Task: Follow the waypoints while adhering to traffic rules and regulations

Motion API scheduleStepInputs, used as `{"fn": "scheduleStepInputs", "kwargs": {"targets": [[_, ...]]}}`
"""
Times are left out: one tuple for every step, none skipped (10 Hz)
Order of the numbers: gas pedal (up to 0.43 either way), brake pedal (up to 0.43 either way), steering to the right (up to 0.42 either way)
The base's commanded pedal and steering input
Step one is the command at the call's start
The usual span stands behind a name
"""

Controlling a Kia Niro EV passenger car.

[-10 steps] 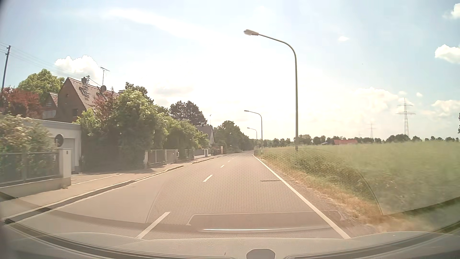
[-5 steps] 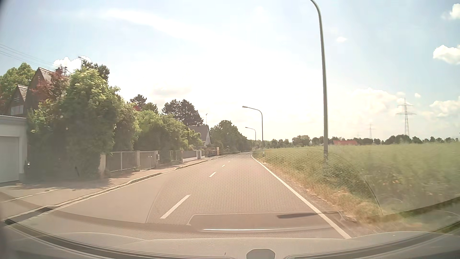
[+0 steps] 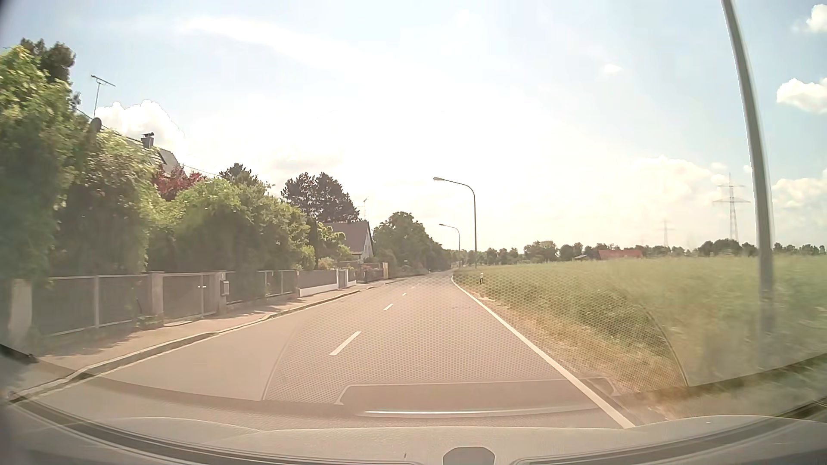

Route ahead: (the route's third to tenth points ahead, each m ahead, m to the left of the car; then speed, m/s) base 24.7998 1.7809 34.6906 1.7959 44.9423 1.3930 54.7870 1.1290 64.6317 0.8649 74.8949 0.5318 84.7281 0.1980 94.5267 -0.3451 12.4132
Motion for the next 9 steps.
{"fn": "scheduleStepInputs", "kwargs": {"targets": [[0.177,0.000,0.001],[0.177,0.000,0.001],[0.177,0.000,0.001],[0.177,0.000,0.001],[0.177,0.000,0.001],[0.177,0.000,0.001],[0.177,0.000,0.000],[0.157,0.000,0.000],[0.157,0.000,-0.002]]}}
